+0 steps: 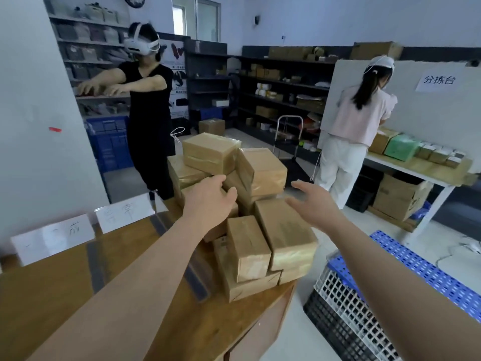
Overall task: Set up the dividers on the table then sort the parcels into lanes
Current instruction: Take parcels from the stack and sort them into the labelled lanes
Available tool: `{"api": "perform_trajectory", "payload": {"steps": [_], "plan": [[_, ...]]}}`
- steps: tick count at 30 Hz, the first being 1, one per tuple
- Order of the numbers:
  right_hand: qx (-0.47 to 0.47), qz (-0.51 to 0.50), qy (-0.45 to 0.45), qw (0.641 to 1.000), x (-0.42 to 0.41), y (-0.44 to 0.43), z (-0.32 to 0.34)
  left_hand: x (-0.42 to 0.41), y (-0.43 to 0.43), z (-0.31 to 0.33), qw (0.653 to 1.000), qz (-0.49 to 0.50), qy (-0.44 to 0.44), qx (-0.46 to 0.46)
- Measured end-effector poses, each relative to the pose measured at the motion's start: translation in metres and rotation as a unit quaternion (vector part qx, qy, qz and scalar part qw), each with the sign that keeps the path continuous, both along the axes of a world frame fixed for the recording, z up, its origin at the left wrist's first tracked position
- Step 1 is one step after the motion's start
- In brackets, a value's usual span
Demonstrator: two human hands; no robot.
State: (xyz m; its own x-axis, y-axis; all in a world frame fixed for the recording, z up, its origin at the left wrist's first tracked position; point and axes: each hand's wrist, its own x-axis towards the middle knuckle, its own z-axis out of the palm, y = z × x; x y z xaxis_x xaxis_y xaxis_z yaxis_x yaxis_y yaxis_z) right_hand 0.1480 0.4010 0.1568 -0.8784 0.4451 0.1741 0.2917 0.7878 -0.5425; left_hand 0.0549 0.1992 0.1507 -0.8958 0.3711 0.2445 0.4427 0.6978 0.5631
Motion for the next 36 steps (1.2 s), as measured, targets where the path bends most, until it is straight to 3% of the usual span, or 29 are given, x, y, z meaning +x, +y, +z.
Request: {"api": "perform_trajectory", "payload": {"steps": [6, 16, 24, 29, 36], "plan": [[-0.12, -0.033, 0.031, 0.992, -0.082, 0.065, -0.004, -0.081, 0.066, -0.002, 0.998, -0.016, -0.055, 0.027], [-0.272, -0.07, -0.011, 0.96, -0.164, 0.12, -0.028, -0.142, 0.148, -0.018, 0.986, 0.0, -0.169, 0.014], [-0.449, 0.025, -0.02, 0.893, -0.184, 0.146, -0.047, -0.13, 0.178, -0.028, 0.969, 0.099, -0.18, 0.135], [-0.585, 0.08, -0.052, 0.805, -0.169, 0.157, -0.056, -0.102, 0.181, -0.037, 0.953, 0.148, -0.177, 0.199], [-0.593, 0.175, -0.047, 0.785, -0.151, 0.162, -0.055, -0.064, 0.18, -0.051, 0.946, 0.205, -0.15, 0.2]]}}
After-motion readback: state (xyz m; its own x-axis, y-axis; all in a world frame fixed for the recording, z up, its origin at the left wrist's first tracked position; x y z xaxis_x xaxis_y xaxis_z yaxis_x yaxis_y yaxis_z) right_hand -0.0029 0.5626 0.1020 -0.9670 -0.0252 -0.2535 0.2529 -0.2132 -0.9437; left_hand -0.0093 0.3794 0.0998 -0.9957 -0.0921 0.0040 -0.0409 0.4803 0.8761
